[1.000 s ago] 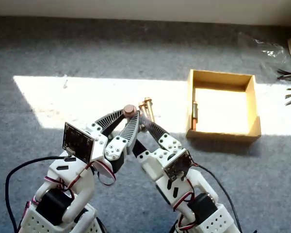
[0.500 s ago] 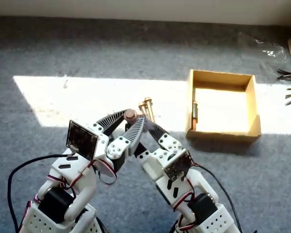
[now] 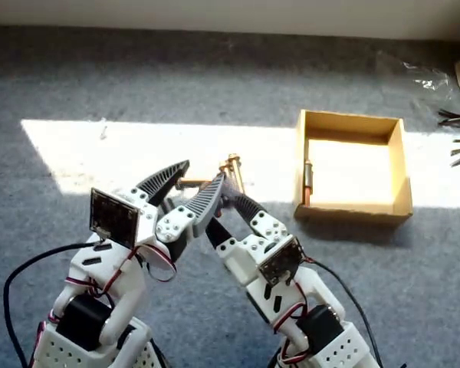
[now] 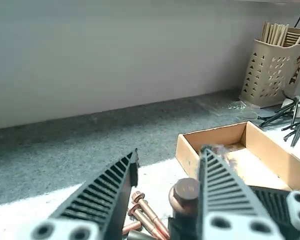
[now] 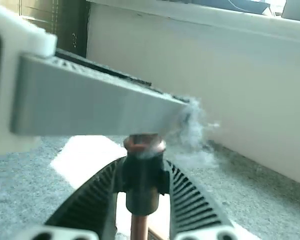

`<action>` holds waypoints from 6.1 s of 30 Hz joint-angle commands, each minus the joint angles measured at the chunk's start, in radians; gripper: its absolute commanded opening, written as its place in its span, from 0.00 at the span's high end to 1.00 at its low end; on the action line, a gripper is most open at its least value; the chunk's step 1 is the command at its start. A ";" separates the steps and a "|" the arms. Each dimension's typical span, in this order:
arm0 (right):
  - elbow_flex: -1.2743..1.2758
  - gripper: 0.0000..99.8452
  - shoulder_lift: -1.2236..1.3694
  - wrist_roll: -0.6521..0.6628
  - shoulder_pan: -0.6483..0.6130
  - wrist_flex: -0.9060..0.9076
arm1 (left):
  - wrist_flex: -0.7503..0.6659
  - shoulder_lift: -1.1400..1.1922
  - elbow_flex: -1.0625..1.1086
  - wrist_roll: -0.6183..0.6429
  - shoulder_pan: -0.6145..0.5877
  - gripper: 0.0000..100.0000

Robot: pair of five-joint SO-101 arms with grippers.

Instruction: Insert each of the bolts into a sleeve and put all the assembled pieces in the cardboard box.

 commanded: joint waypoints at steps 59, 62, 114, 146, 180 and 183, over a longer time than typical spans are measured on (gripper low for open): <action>-0.854 1.00 0.708 0.005 0.630 0.740 | 0.204 0.001 0.110 -0.094 -0.226 0.99; -0.949 1.00 0.831 0.006 0.659 0.748 | 0.204 0.001 0.110 -0.051 -0.259 0.99; -1.618 0.97 2.135 0.008 0.785 0.748 | 0.204 0.001 0.143 -0.052 -0.372 0.99; -1.584 0.73 1.600 0.008 0.604 0.966 | 0.198 -0.007 0.147 -0.049 -0.461 0.99; -1.250 0.99 1.406 0.347 0.113 0.823 | 0.199 -0.008 0.185 -0.054 -0.542 0.99; -1.176 0.99 1.406 0.391 0.111 0.748 | 0.199 -0.008 0.185 -0.054 -0.542 0.99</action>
